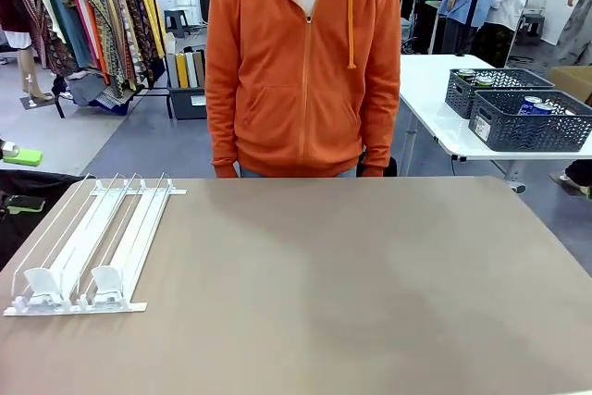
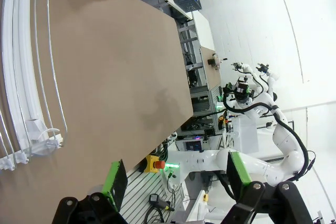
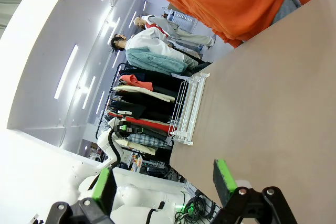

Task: Retrieve and store the cans from the dispenser.
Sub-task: Pick up one can from the Automatic Can Dispenser and place it in the middle of the table.

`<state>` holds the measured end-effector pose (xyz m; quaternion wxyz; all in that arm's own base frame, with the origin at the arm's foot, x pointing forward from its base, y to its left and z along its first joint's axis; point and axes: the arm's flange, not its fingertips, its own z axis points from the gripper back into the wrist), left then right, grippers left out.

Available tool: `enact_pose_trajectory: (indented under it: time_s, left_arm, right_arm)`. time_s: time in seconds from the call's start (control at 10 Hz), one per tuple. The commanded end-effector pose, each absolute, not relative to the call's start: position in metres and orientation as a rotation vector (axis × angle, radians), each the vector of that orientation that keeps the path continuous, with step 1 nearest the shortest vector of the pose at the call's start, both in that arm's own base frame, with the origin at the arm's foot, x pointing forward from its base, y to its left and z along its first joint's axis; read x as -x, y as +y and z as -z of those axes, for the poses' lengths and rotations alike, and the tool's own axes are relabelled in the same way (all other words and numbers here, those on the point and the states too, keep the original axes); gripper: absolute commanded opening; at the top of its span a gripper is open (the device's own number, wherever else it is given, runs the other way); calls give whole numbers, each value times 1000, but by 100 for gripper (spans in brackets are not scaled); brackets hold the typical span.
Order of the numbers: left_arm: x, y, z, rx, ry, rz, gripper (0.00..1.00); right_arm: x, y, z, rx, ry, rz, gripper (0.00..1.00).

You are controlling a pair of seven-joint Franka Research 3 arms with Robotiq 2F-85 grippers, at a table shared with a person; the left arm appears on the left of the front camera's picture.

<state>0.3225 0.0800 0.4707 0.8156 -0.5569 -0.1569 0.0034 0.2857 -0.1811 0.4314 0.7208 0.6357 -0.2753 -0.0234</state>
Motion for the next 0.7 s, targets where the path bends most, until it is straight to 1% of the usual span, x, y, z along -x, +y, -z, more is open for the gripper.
enact_pose_trajectory:
  time_s: [0.0,0.6]
  left_arm:
    - [-321,81,-470,1184,-338,16,100]
    - [-321,81,-470,1184,-338,16,100]
  right_arm:
    - [-287,-181,-435,-1408,-622,40,100]
    - [-287,-181,-435,-1408,-622,40,100]
